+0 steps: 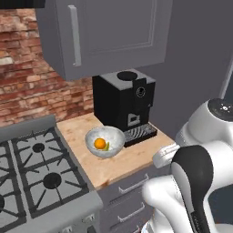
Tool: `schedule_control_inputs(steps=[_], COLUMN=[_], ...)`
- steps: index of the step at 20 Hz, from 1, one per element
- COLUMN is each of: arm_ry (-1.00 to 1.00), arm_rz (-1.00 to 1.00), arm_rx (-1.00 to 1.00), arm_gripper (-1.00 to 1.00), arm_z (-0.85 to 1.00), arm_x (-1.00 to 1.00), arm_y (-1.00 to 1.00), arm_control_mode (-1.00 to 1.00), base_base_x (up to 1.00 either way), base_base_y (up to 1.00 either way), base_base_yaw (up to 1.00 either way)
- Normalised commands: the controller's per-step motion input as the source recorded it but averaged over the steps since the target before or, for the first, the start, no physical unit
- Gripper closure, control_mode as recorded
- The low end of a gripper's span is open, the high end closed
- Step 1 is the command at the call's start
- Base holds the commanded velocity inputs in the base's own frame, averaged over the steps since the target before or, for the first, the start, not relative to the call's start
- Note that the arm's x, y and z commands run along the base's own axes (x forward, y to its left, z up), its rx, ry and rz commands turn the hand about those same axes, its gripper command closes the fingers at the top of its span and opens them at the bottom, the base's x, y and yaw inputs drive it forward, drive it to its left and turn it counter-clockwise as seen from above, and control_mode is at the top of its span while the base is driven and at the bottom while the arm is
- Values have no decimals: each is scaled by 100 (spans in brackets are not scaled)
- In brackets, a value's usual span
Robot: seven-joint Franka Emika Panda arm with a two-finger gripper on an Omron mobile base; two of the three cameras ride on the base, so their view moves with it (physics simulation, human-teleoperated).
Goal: Take the lemon wedge, orange, and lemon from the freezer and place them in the bowl on the counter.
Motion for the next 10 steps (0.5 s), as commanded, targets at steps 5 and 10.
schedule_control_inputs(steps=[5, 10], arm_ry=[0, -4], arm_rz=[0, 7], arm_rx=[0, -1], arm_gripper=[100, 100], arm_z=[0, -3], arm_x=[0, 100], arm_y=[0, 40], arm_control_mode=[100, -100], base_base_x=[100, 0], base_base_y=[38, 0], base_base_yaw=[3, 0])
